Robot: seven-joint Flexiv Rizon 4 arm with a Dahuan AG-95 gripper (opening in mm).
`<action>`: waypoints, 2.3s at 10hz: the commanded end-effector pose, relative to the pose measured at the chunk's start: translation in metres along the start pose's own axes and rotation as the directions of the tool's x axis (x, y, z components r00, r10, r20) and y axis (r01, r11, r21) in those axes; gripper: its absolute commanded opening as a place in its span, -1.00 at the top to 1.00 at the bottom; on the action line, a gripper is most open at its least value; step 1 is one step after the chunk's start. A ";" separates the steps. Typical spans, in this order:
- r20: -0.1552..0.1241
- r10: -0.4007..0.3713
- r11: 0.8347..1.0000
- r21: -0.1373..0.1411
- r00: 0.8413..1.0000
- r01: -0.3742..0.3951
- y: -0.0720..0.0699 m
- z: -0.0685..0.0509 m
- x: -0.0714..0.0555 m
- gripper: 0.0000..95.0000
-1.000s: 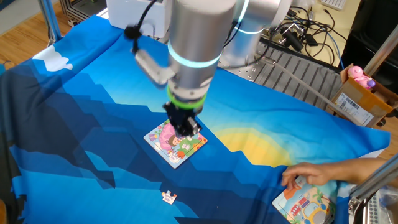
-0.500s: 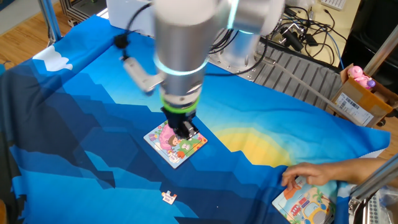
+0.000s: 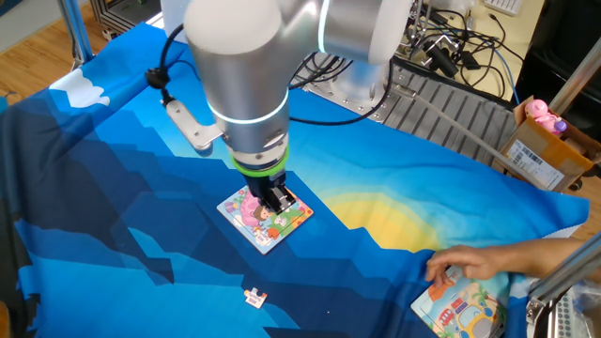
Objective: Assemble one piece of a puzzle
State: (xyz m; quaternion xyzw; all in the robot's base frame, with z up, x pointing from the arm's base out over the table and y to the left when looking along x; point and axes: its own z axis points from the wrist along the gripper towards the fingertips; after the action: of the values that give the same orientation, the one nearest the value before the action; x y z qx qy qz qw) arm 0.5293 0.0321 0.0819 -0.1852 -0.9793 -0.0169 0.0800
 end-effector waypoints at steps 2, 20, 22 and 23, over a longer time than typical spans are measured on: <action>0.002 0.038 0.999 -0.004 0.999 -0.038 0.000 0.000 -0.001 1.00; 0.041 0.061 0.998 -0.002 0.997 -0.061 0.006 0.000 -0.012 0.20; 0.044 0.058 0.998 -0.003 0.997 -0.058 0.014 0.002 -0.033 0.20; 0.047 0.050 0.999 -0.008 0.998 -0.050 0.018 0.005 -0.042 0.20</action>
State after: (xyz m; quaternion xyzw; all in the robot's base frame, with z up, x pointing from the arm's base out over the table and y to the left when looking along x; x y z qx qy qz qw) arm 0.5773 0.0340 0.0685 -0.2091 -0.9760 -0.0089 0.0605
